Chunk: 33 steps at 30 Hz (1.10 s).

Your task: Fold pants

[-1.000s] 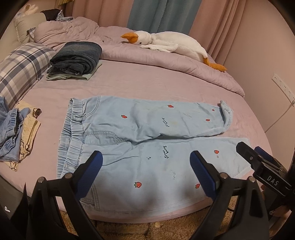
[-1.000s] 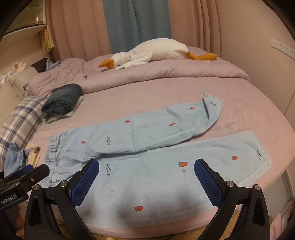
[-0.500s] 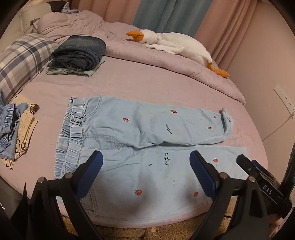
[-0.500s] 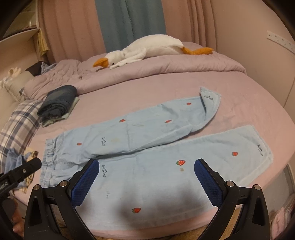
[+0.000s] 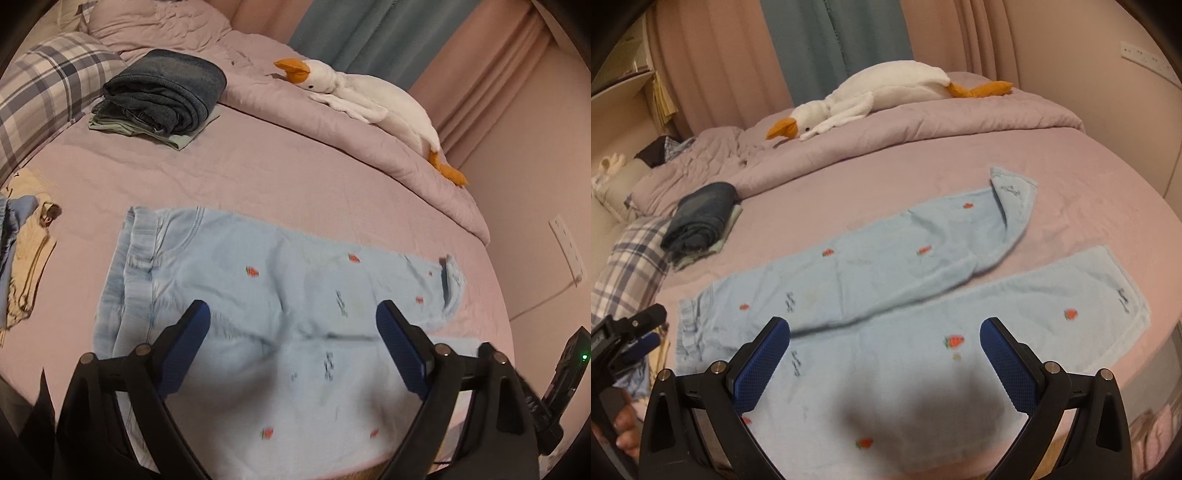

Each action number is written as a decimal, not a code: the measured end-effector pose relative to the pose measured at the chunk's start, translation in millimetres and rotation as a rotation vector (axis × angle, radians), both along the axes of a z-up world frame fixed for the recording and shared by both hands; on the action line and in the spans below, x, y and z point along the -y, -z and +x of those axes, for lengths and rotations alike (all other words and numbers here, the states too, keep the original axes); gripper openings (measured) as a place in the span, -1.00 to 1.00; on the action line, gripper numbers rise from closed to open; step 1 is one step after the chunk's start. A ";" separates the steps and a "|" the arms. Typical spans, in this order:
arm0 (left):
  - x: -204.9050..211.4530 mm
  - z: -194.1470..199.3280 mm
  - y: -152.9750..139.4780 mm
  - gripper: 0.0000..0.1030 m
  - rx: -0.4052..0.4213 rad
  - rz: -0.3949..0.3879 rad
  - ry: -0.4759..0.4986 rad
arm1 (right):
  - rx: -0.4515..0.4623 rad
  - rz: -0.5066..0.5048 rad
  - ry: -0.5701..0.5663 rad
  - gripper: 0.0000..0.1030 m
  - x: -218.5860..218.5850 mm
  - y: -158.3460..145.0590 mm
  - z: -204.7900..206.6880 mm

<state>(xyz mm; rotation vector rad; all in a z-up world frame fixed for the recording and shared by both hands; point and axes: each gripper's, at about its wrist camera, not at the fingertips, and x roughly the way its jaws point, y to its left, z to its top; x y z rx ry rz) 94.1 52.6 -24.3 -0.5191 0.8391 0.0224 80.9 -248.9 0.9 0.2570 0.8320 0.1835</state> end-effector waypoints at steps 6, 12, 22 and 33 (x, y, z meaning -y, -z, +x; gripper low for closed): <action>-17.6 56.5 23.2 0.34 -0.095 -0.046 -0.069 | -0.212 0.205 0.031 1.00 21.0 16.9 110.3; -27.7 93.0 46.6 0.17 -0.200 -0.088 -0.124 | -0.388 0.137 0.194 0.88 23.6 61.1 220.2; -32.7 127.0 57.5 0.17 -0.268 -0.169 -0.167 | -0.475 -0.119 0.370 0.14 34.5 127.9 276.6; -21.5 176.8 71.4 0.21 -0.351 -0.177 -0.124 | -0.129 0.187 0.257 -0.90 88.1 44.6 130.8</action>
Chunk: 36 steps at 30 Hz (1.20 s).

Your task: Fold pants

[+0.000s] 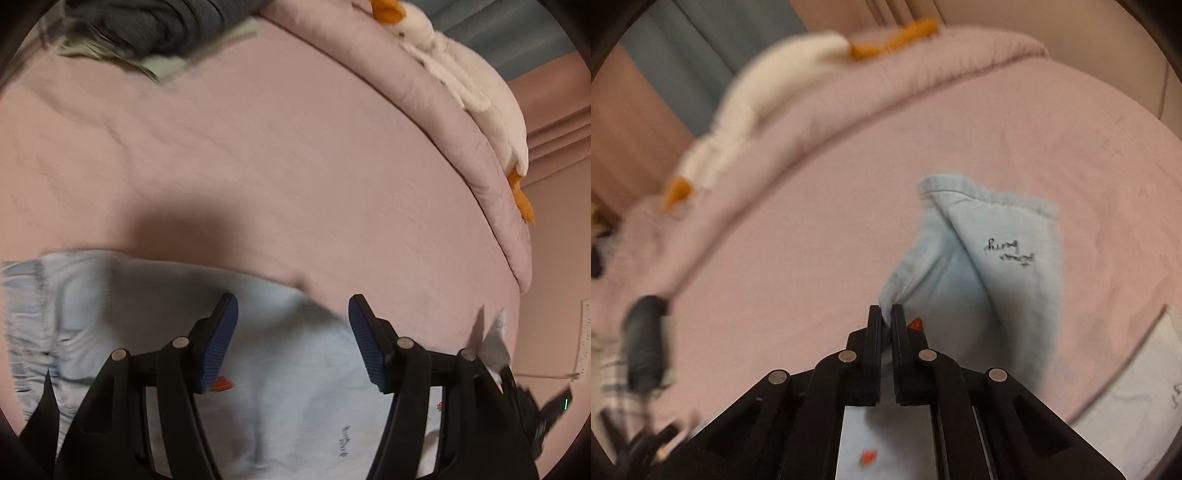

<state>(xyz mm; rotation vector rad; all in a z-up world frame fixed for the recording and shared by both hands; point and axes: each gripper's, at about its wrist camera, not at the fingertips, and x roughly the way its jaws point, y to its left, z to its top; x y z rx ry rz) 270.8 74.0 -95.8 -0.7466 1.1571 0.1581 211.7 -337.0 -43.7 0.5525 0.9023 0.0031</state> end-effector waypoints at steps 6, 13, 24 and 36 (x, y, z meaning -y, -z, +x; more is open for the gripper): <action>-1.7 19.5 26.3 0.15 -0.106 -0.059 0.056 | 0.125 0.037 -0.028 -0.90 15.0 -23.9 -52.8; -10.4 5.8 29.2 -0.81 -0.123 0.031 0.071 | 0.188 0.015 -0.051 -0.90 5.6 -37.3 -53.7; -32.5 -131.4 -126.5 -0.89 0.397 0.026 0.062 | 0.390 0.035 -0.082 -0.90 17.4 -112.5 -57.6; 15.5 -282.9 15.1 -0.81 0.100 -0.098 0.131 | -0.114 -0.103 0.014 -0.90 36.6 62.8 -169.0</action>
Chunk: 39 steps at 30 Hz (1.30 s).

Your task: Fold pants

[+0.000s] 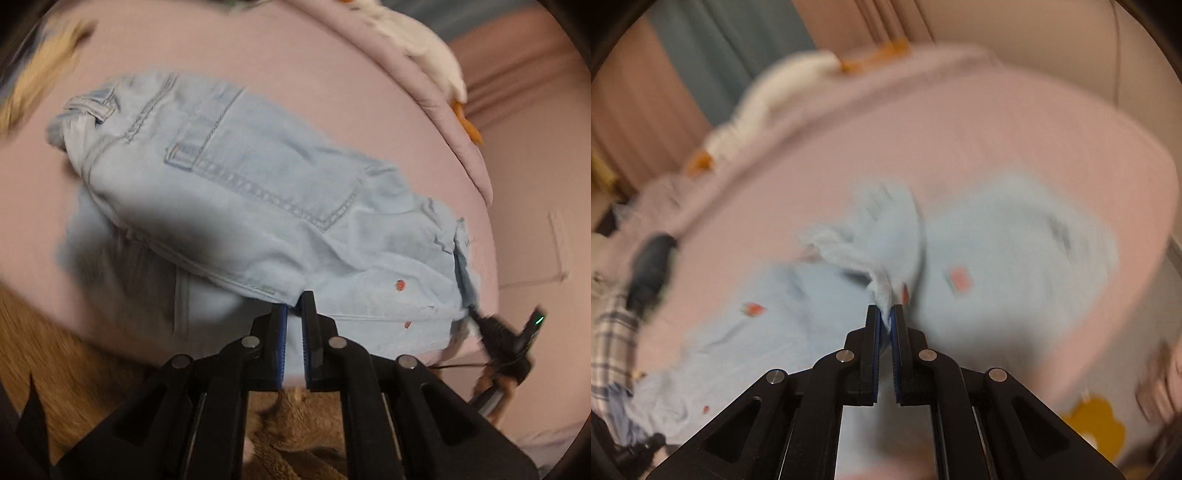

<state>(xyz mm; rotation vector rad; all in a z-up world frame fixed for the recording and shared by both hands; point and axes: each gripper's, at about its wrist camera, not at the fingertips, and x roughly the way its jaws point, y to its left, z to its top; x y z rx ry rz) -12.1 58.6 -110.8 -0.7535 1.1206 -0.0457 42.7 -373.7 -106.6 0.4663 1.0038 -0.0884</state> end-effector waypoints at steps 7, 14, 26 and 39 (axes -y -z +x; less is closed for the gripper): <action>-9.7 -14.1 -26.0 -0.39 0.086 0.067 -0.034 | -0.040 -0.252 -0.031 0.08 -17.2 -27.0 12.6; -37.4 8.0 -7.9 0.13 0.056 0.135 -0.129 | -0.029 -0.285 -0.225 0.19 -51.7 -14.5 66.9; -67.6 -4.0 -44.1 -0.79 0.149 0.126 -0.150 | 0.220 0.006 0.054 -0.87 46.8 -63.4 102.4; -47.1 -4.6 -6.3 -0.76 0.004 0.167 -0.069 | 0.031 0.122 0.350 -0.92 170.7 36.5 17.9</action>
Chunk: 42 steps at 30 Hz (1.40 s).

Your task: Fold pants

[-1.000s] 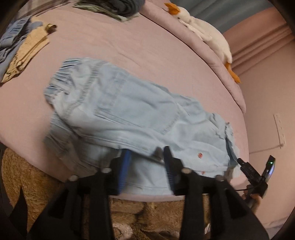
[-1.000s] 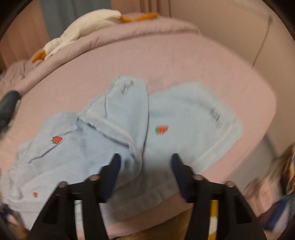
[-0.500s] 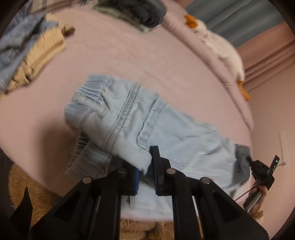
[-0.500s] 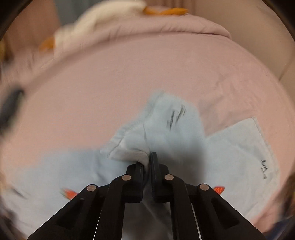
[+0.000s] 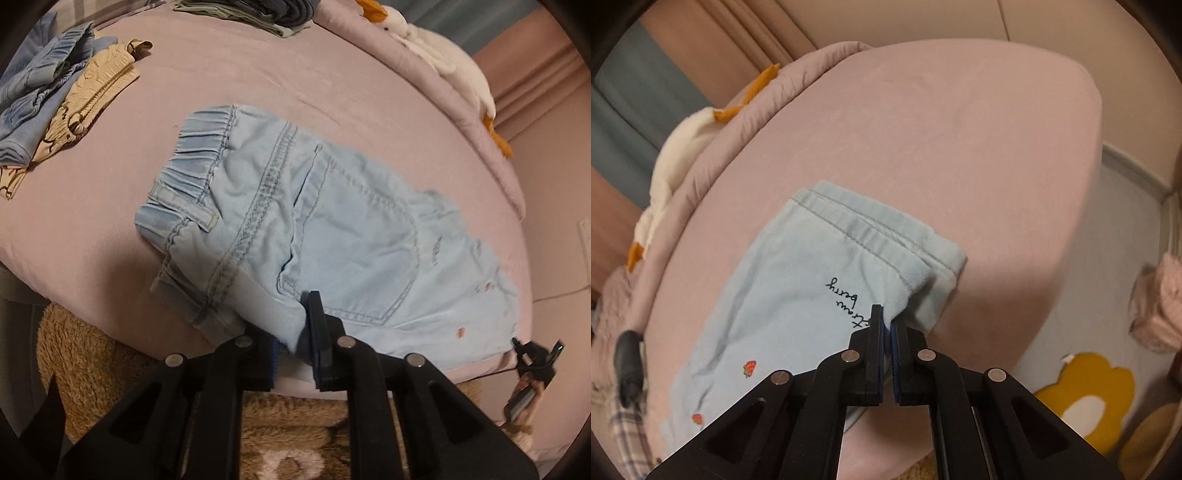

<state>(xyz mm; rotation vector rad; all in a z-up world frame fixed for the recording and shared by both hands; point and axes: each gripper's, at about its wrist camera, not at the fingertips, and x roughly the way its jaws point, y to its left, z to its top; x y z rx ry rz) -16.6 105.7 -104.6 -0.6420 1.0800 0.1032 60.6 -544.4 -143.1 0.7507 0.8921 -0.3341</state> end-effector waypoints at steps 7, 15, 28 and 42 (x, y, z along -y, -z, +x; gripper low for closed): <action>11.4 -5.5 -1.8 -0.73 -0.012 0.079 0.049 | 0.075 -0.084 -0.035 -0.92 -18.1 -35.5 4.6; 0.0 -11.2 4.7 -0.54 -0.036 0.040 0.021 | -0.039 -0.108 -0.048 -0.93 -5.0 0.5 -8.9; -0.2 -27.2 5.9 -0.71 -0.052 0.078 -0.014 | -0.017 -0.075 -0.007 -0.95 -5.8 -7.7 -24.7; -17.5 -33.2 -30.7 0.07 0.034 0.090 0.013 | -0.104 -0.246 -0.162 -0.13 -63.4 -56.5 -7.9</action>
